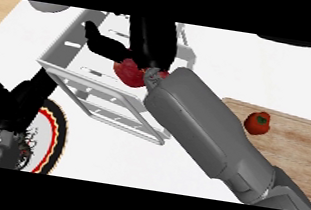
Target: Pick the pear from the cutting board and place it in the tiered basket
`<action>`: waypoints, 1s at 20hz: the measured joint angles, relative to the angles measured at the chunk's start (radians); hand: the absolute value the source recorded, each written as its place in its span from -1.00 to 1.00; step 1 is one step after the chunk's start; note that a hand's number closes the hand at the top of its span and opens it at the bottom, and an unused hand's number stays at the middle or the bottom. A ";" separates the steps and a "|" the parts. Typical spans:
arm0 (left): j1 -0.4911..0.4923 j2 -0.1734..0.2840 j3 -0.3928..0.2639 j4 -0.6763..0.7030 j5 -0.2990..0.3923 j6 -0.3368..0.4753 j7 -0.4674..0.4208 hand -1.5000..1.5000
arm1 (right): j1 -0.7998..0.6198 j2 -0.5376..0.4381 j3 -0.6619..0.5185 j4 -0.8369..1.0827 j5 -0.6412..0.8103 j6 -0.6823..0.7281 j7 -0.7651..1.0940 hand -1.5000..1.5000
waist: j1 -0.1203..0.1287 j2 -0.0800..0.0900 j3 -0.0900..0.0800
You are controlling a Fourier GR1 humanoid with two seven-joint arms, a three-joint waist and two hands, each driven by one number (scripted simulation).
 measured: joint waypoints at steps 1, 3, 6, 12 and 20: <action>-0.003 -0.013 -0.009 0.003 -0.008 0.008 -0.001 0.00 | -0.011 -0.003 0.014 0.013 -0.016 -0.013 0.001 -1.00 | -0.001 0.000 0.002; -0.001 -0.010 -0.006 0.009 -0.007 0.000 -0.009 0.00 | -0.028 -0.001 0.008 0.044 -0.050 -0.039 -0.024 -1.00 | -0.001 0.001 0.002; 0.008 -0.015 -0.010 -0.018 -0.009 0.004 0.005 0.00 | -0.042 -0.003 0.010 0.056 -0.108 -0.092 -0.029 -1.00 | 0.000 0.003 0.003; -0.004 0.005 0.021 0.001 0.016 -0.022 -0.002 0.00 | -0.057 -0.001 -0.062 0.037 -0.241 -0.188 -0.053 -1.00 | -0.002 0.008 0.003; 0.027 0.002 0.024 -0.012 0.002 -0.017 -0.018 0.00 | 0.035 -0.014 -0.219 -0.101 -0.372 -0.290 -0.152 -1.00 | -0.021 0.006 0.005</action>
